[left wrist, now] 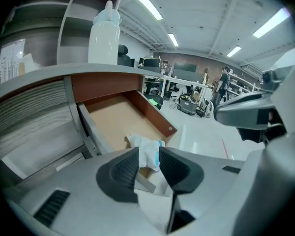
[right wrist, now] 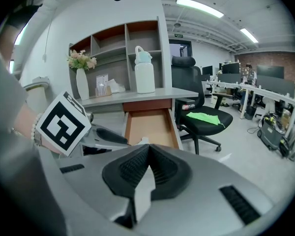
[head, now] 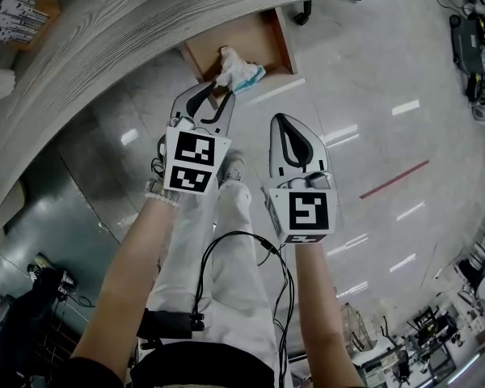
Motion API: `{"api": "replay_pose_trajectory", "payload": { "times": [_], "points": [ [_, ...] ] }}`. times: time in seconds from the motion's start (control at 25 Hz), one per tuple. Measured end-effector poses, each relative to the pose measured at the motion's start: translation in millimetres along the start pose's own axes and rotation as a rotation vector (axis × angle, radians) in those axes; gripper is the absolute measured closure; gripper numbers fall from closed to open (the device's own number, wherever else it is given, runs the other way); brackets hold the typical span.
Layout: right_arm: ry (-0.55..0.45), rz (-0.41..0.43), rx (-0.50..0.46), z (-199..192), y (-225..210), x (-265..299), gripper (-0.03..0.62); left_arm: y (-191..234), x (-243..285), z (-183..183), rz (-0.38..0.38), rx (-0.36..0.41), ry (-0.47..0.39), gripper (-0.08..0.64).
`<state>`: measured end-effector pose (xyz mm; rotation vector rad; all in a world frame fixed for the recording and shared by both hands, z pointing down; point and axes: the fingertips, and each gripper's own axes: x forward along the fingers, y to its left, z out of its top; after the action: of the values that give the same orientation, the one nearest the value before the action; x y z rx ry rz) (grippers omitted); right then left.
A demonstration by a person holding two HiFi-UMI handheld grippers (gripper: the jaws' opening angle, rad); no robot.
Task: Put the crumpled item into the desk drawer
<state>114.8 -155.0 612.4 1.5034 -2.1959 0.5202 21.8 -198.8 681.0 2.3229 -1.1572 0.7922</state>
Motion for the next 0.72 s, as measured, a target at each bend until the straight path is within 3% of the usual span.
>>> {"api": "replay_pose_trajectory", "payload": {
  "times": [0.32, 0.72],
  "points": [
    [-0.018, 0.006, -0.018, 31.8, 16.5, -16.0, 0.588, 7.3, -52.4, 22.7, 0.009, -0.018, -0.061, 0.545],
    [-0.055, 0.021, -0.055, 84.1, 35.4, -49.3, 0.588, 5.2, -134.5, 77.4, -0.008, 0.014, -0.165, 0.549]
  ]
}}
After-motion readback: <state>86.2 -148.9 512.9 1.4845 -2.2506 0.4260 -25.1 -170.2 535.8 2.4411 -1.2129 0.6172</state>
